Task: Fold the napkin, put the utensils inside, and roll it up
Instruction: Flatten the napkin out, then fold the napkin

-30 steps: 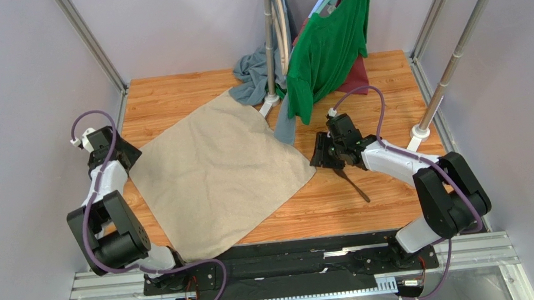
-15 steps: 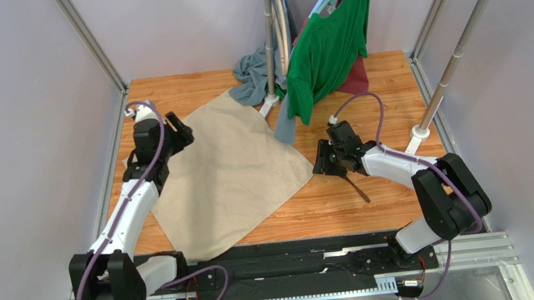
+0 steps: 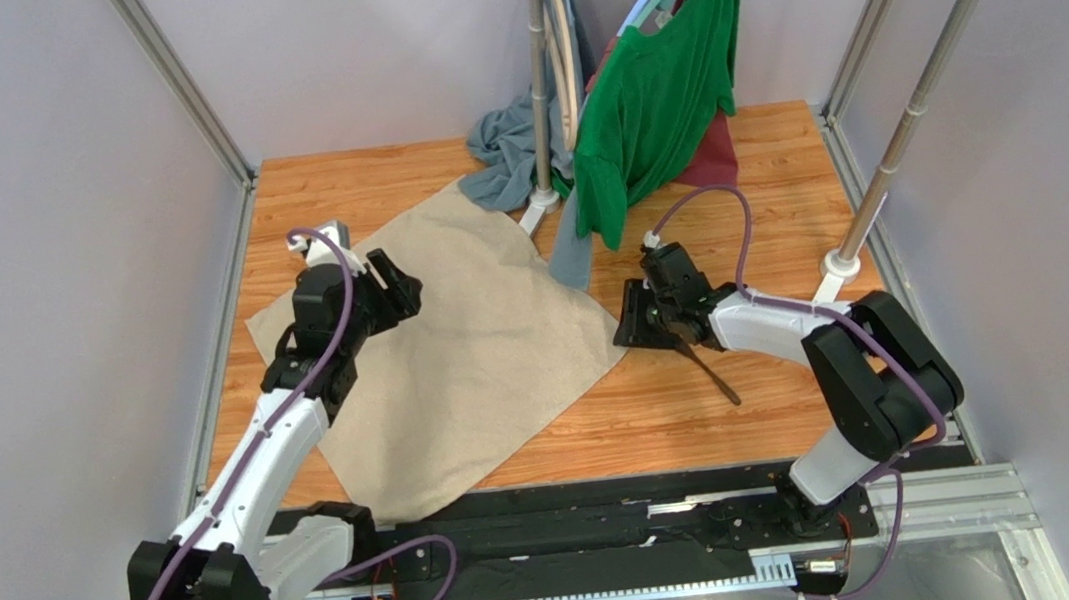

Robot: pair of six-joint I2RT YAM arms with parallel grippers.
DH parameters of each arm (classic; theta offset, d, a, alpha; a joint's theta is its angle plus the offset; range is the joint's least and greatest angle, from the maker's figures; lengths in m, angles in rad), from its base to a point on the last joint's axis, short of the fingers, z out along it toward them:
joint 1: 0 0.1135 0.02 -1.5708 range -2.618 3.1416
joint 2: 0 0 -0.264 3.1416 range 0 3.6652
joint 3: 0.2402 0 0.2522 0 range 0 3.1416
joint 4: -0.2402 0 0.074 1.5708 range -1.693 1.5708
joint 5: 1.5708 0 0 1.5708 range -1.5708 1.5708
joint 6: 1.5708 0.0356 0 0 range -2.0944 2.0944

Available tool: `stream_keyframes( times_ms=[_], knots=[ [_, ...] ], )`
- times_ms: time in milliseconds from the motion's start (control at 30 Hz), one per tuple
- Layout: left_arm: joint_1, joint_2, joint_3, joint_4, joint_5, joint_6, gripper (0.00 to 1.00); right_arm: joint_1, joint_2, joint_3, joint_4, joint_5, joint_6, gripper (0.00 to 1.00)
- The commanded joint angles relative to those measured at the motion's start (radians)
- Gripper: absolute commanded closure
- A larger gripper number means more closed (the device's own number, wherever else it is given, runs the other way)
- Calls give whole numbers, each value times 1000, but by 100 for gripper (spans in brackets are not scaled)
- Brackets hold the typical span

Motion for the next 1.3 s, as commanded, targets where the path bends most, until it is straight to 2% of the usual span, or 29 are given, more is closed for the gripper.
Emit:
stream_keyframes(
  times_ms=[0,100,200,333,533,667,967,1133,1200,1267],
  knots=[
    [-27,-27,-18,5,1,3,31,13,27,21,7,39,6,64],
    [-49,-24,-27,12,7,1,31,17,21,23,-1,61,6,70],
    [-64,-17,-42,31,12,-13,31,19,20,33,1,65,-1,81],
    [-64,0,-56,57,40,-36,31,30,26,67,-6,59,-12,100],
    [-62,9,-65,58,26,-63,30,117,-5,144,-22,119,0,100],
    [-39,29,-67,34,26,-86,30,203,45,243,-42,145,3,100],
    [157,8,-136,49,165,-181,28,364,334,557,-45,102,11,100],
    [198,-32,-209,109,260,-206,27,413,440,679,-52,44,12,100],
    [198,-43,-235,138,294,-210,26,421,457,707,-55,30,9,98],
    [198,-49,-255,172,317,-217,26,425,451,711,-58,28,-6,86]
  ],
)
